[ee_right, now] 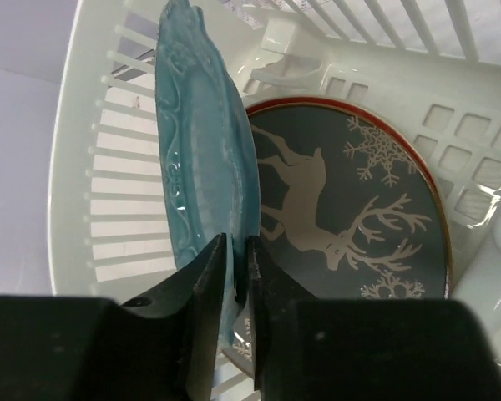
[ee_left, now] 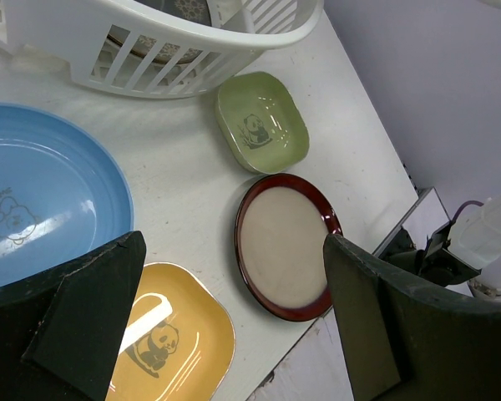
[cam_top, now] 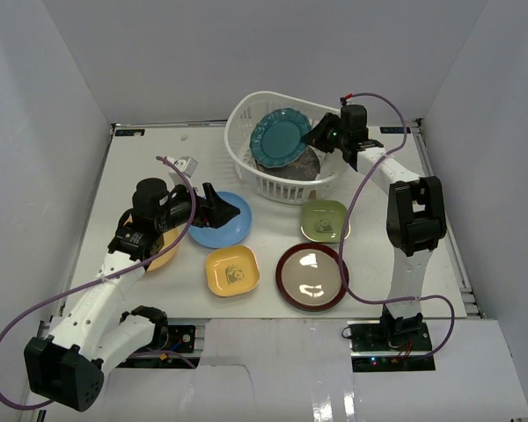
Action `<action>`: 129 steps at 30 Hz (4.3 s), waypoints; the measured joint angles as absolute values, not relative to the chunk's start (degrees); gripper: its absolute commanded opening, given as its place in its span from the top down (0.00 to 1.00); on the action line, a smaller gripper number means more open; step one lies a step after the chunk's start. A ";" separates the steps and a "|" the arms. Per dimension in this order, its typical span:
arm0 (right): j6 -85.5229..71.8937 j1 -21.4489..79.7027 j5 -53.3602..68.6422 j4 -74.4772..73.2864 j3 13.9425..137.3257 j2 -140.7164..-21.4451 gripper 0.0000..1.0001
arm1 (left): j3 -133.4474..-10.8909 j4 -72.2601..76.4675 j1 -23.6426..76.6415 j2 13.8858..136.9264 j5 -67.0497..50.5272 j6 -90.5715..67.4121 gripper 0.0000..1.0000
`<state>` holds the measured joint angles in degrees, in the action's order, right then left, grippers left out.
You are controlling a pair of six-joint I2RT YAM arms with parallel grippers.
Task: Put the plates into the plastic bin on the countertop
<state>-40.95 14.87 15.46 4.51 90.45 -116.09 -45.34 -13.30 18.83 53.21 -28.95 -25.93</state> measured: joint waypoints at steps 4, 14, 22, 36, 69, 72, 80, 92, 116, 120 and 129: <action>-38.94 15.18 13.87 3.29 90.48 -115.96 0.48 | -45.34 -13.30 18.83 53.21 -28.93 -25.93 0.02; -27.75 18.76 2.52 -8.54 90.48 -112.79 0.18 | -45.34 -13.30 18.81 53.21 -27.81 -25.93 0.02; -18.02 23.88 -8.56 -12.45 91.09 -106.83 0.09 | -45.12 -13.26 18.83 53.63 -25.80 -26.24 0.02; -21.12 24.12 1.10 -10.63 42.74 -53.89 0.28 | -42.11 -18.87 18.98 50.15 -24.10 -25.39 0.02; -46.37 23.81 12.45 -24.84 10.87 -33.10 0.92 | -36.03 -20.12 20.01 39.51 -26.41 -23.35 0.02; -46.50 23.81 13.28 -29.02 11.42 -28.34 0.92 | -36.03 -20.14 20.05 39.53 -26.06 -23.35 0.02; -43.51 24.05 14.39 -40.56 32.42 -30.41 0.92 | -36.03 -20.14 20.10 39.66 -22.92 -23.42 0.02; -33.80 23.66 13.08 -17.76 72.84 -68.25 0.92 | -36.07 -22.87 20.10 40.38 -13.08 -24.36 0.02; -32.36 13.72 11.16 -10.55 95.35 -115.55 0.45 | -37.34 -33.74 20.10 43.66 15.35 -41.19 0.02; -31.09 14.94 11.73 -10.33 95.33 -115.50 0.28 | -37.21 -36.47 20.10 43.18 19.68 -45.74 0.02; -25.76 17.89 9.91 -13.50 94.89 -108.68 0.30 | -38.83 -41.65 20.10 46.09 26.61 -48.34 0.02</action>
<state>-25.76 17.89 9.91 -13.50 94.89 -108.68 -38.83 -41.65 20.10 46.09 26.61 -48.34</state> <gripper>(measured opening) 0.705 0.979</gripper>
